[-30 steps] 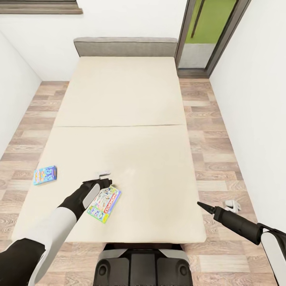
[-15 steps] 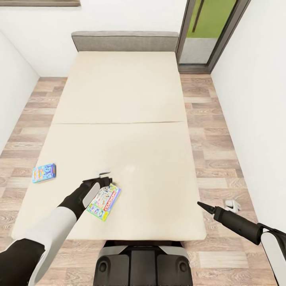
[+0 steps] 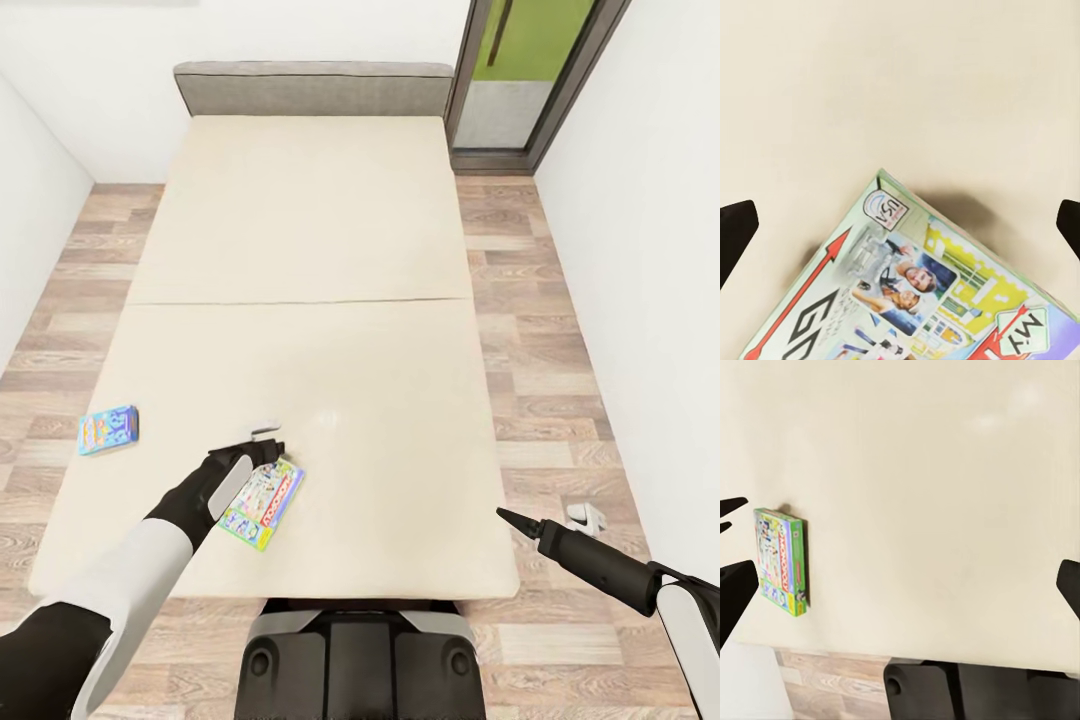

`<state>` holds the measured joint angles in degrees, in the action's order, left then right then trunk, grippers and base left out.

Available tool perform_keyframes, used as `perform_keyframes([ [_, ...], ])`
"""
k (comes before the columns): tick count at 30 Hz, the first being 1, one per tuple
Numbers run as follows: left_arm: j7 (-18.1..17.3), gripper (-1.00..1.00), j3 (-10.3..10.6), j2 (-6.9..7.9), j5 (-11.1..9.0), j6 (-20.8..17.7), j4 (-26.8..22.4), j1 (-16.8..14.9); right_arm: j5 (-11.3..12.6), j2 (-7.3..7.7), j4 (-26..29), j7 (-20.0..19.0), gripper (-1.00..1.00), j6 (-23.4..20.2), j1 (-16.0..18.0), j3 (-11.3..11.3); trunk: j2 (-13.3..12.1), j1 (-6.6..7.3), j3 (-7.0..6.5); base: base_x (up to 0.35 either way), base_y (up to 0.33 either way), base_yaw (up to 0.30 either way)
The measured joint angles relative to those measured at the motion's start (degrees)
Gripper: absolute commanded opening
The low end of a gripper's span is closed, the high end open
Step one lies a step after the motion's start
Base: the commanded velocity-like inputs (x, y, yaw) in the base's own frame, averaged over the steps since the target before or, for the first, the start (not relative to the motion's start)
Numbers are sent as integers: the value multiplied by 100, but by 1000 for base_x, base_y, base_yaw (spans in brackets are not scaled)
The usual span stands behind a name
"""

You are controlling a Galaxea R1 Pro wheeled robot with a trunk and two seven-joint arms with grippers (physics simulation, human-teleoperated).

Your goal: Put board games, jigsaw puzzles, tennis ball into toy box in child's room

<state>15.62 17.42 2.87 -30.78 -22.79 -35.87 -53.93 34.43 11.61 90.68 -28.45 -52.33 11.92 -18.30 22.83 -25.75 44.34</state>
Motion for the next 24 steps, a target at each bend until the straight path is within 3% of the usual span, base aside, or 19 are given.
perform_keyframes([
  [24,0,100,7,3,0,-1,-22,0,2,0,0,1,100,0,0,1,0,0,226,0,0,0],
])
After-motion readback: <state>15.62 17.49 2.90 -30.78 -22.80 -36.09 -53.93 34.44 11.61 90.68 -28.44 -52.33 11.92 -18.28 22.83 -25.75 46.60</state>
